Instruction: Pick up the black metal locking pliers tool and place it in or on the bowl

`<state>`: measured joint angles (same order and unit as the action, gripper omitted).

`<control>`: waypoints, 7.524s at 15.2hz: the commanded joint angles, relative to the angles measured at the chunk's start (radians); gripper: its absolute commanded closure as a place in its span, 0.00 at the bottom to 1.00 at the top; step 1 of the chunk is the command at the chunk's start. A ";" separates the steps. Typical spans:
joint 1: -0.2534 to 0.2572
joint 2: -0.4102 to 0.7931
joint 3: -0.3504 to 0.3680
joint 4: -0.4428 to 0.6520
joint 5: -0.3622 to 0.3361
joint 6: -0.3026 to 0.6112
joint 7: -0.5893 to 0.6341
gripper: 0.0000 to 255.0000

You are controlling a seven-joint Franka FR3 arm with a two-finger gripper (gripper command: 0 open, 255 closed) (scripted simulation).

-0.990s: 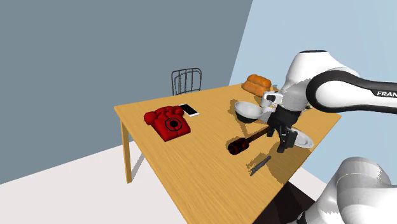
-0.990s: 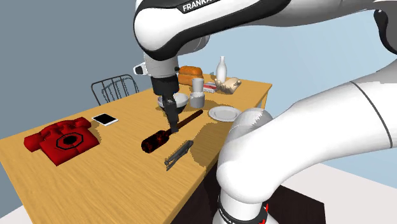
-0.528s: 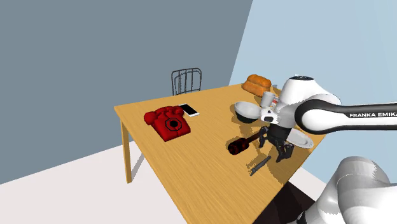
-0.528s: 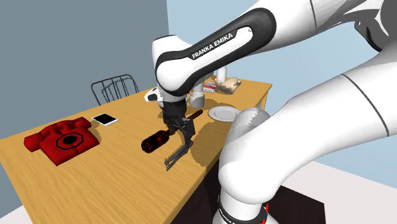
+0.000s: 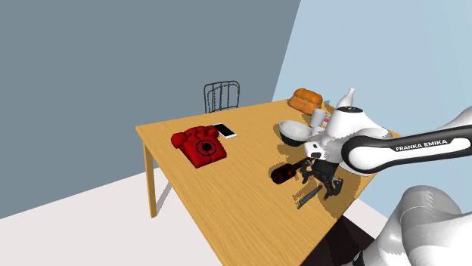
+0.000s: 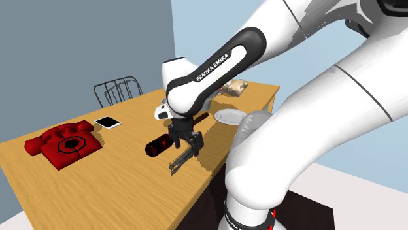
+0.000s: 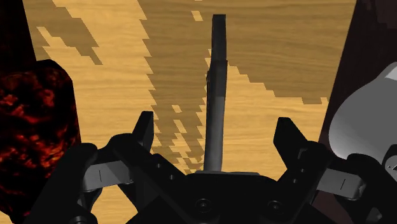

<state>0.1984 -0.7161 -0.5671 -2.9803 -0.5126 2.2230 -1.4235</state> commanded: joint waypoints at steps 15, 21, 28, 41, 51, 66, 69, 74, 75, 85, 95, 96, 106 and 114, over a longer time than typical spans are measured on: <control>-0.005 0.037 -0.019 -0.020 -0.020 0.056 0.001 1.00; -0.006 0.002 -0.005 -0.009 -0.008 0.011 -0.002 1.00; -0.002 -0.099 0.043 0.039 0.038 -0.135 -0.012 1.00; 0.017 -0.203 0.120 0.162 0.115 -0.359 -0.026 1.00; 0.034 -0.229 0.168 0.276 0.162 -0.497 -0.035 1.00; 0.167 0.357 -0.201 0.744 0.202 -0.314 -0.353 1.00; 0.207 0.501 -0.289 0.861 0.288 -0.298 -0.454 1.00; 0.202 0.807 -0.402 1.084 0.534 -0.312 -0.678 1.00; 0.175 0.872 -0.404 1.135 0.590 -0.325 -0.722 1.00; -0.193 1.326 -0.278 1.675 0.899 -0.522 -0.907 1.00; -0.173 1.347 -0.265 1.563 0.919 -0.401 -0.922 1.00; -0.172 1.350 -0.264 1.553 0.922 -0.390 -0.923 1.00; -0.170 1.362 -0.256 1.525 0.932 -0.353 -0.929 1.00; -0.172 1.355 -0.261 1.549 0.925 -0.381 -0.924 0.00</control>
<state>0.0292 0.6421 -0.8258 -1.4457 0.4154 1.8578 -2.3486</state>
